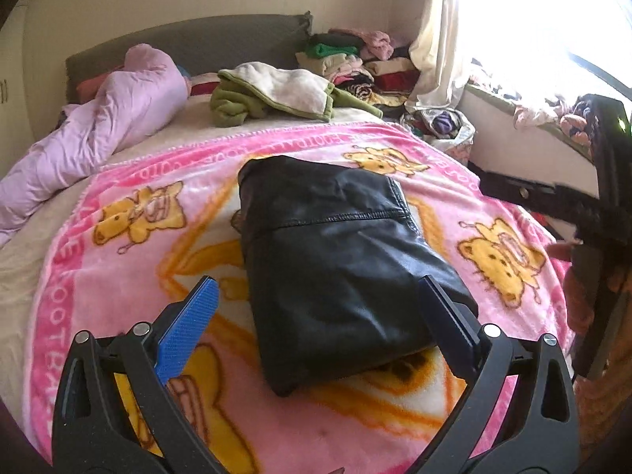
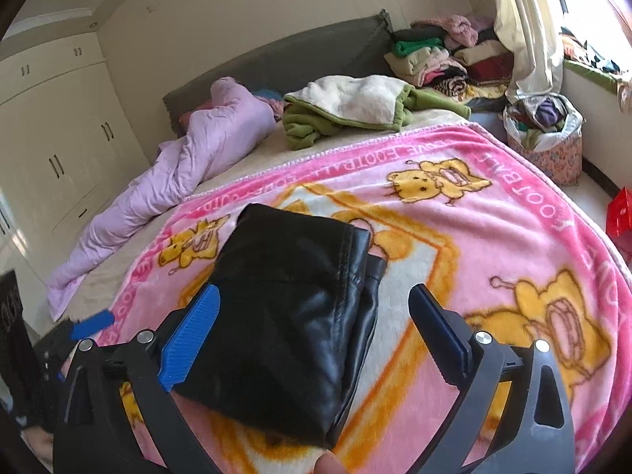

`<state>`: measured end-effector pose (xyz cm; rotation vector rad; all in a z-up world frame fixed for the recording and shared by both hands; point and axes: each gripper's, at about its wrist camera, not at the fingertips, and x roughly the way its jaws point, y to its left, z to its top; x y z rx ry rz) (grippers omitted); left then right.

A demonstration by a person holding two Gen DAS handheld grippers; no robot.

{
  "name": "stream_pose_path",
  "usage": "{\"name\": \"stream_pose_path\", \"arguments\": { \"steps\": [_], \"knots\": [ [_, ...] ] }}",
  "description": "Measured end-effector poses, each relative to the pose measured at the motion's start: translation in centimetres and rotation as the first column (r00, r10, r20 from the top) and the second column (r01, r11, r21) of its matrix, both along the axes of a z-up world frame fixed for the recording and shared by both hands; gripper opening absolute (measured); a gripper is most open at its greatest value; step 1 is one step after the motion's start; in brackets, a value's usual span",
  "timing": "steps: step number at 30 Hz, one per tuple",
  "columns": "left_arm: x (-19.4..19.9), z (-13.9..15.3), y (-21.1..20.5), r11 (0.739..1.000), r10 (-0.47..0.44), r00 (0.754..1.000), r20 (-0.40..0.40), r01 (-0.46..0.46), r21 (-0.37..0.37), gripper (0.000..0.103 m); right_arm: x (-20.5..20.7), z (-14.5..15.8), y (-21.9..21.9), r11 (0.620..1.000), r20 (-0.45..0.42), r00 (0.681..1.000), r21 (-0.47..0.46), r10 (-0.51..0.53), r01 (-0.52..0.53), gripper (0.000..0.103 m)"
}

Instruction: Fold large clothes

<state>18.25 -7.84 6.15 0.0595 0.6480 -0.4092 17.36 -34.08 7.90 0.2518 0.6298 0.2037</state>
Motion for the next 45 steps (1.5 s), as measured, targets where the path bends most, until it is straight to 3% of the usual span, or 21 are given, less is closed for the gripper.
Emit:
{"name": "stream_pose_path", "arguments": {
  "steps": [12, 21, 31, 37, 45],
  "knots": [
    [-3.0, -0.2, 3.7, 0.996, 0.067, 0.998, 0.02, -0.066, -0.054, 0.094, -7.2, 1.2, 2.7, 0.999, 0.109, 0.994, -0.037, -0.019, 0.023, 0.099],
    [-6.0, -1.6, 5.1, 0.992, 0.055, 0.998, 0.032, -0.052, -0.112, 0.094, -11.1, 0.0, 4.3, 0.998, 0.155, 0.987, -0.032, -0.046, 0.052, 0.099],
    [-7.2, -4.6, 5.4, 0.992, 0.059, 0.998, 0.001, -0.059, -0.111, 0.094, -14.8, -1.4, 6.2, 0.977, 0.259, 0.96, -0.154, -0.105, 0.148, 0.099],
    [-7.1, -6.0, 5.0, 0.995, 0.06, 0.998, 0.002, -0.06, -0.084, 0.094, -15.4, -3.3, 6.6, 0.967, 0.24, 0.964, -0.191, -0.118, 0.166, 0.099],
    [-7.0, -7.4, 4.5, 0.996, 0.074, 0.997, -0.015, -0.074, -0.054, 0.094, -14.4, -8.0, 6.6, 0.965, 0.105, 0.98, -0.183, -0.171, 0.188, 0.099]
  ]
}}
